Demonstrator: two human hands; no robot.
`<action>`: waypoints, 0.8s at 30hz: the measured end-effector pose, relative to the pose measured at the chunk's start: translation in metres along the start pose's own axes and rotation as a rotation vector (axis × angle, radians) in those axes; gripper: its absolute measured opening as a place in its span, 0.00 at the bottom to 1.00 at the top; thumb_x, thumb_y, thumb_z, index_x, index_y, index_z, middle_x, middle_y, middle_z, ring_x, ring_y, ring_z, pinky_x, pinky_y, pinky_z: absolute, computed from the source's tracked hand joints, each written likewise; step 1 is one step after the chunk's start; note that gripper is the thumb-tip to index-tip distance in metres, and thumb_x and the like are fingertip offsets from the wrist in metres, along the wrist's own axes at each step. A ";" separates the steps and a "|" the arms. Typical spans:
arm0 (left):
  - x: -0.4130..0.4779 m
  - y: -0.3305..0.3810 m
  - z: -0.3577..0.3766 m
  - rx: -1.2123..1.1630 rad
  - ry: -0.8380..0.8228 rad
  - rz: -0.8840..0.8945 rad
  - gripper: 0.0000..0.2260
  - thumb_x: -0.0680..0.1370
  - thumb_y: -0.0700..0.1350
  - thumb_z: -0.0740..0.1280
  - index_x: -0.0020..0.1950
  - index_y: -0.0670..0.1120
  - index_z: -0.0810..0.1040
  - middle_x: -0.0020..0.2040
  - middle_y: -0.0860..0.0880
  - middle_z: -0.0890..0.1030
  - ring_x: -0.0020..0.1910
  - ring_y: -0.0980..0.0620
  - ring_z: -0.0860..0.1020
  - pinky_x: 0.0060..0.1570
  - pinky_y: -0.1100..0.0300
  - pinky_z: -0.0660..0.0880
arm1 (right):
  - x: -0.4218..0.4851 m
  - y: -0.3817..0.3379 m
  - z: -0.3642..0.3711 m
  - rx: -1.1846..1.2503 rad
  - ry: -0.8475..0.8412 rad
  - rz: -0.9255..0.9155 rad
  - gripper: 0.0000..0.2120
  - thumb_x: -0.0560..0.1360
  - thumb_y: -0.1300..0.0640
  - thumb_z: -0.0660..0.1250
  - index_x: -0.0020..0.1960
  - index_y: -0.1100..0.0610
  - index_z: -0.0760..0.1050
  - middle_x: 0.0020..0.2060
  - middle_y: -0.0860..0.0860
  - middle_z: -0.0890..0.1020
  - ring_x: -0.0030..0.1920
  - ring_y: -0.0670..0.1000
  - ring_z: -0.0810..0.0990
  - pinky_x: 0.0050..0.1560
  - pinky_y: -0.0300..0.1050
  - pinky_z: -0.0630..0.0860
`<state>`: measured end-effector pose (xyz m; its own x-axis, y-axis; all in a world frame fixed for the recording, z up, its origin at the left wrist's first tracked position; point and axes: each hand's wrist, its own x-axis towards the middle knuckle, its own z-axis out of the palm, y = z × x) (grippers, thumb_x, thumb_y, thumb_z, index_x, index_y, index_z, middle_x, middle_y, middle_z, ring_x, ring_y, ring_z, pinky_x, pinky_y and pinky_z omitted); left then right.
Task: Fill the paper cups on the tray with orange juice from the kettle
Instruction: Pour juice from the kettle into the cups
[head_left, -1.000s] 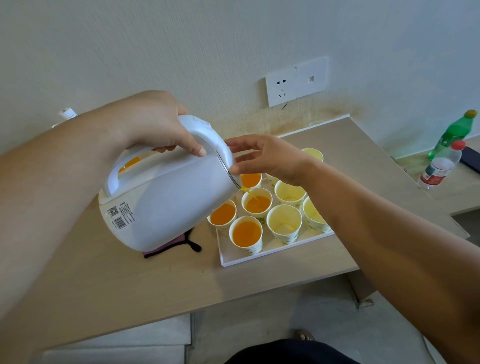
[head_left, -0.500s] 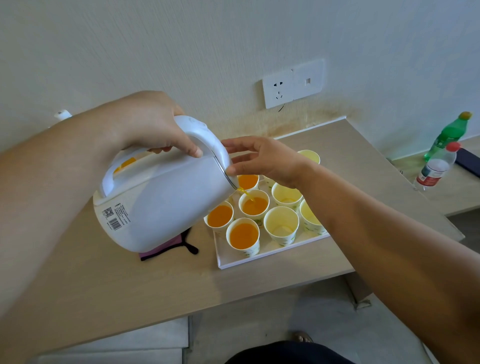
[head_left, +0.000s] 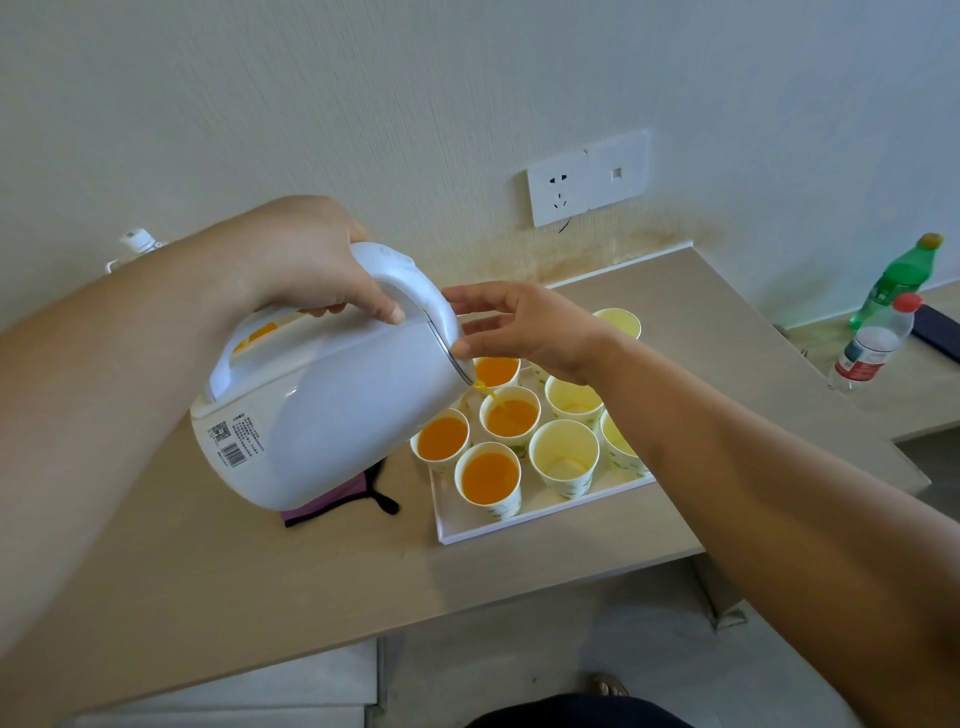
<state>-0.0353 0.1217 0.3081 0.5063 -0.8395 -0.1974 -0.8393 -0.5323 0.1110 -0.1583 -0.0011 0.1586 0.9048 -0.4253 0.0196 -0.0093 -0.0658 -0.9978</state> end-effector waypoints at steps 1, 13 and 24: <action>0.000 0.000 0.000 0.002 0.000 -0.002 0.15 0.66 0.53 0.77 0.43 0.43 0.80 0.33 0.45 0.80 0.31 0.47 0.77 0.37 0.58 0.71 | 0.000 0.000 0.000 0.000 -0.001 0.000 0.28 0.70 0.62 0.74 0.68 0.53 0.73 0.61 0.52 0.79 0.59 0.49 0.79 0.65 0.53 0.73; 0.001 0.000 0.001 0.026 0.014 0.005 0.16 0.66 0.54 0.77 0.42 0.43 0.80 0.32 0.45 0.80 0.31 0.47 0.76 0.39 0.56 0.72 | -0.003 0.000 0.001 0.002 0.006 -0.005 0.28 0.70 0.62 0.74 0.68 0.51 0.72 0.61 0.51 0.79 0.60 0.49 0.79 0.65 0.52 0.73; 0.004 0.000 0.005 0.012 0.013 -0.003 0.16 0.66 0.53 0.77 0.42 0.42 0.80 0.33 0.45 0.80 0.31 0.48 0.76 0.36 0.58 0.70 | -0.003 0.005 0.002 0.023 0.013 0.006 0.27 0.70 0.62 0.74 0.67 0.51 0.73 0.61 0.52 0.79 0.59 0.49 0.79 0.66 0.53 0.72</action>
<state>-0.0340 0.1189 0.3028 0.5117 -0.8391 -0.1846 -0.8398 -0.5338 0.0985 -0.1603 0.0014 0.1540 0.8992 -0.4373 0.0146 -0.0043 -0.0422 -0.9991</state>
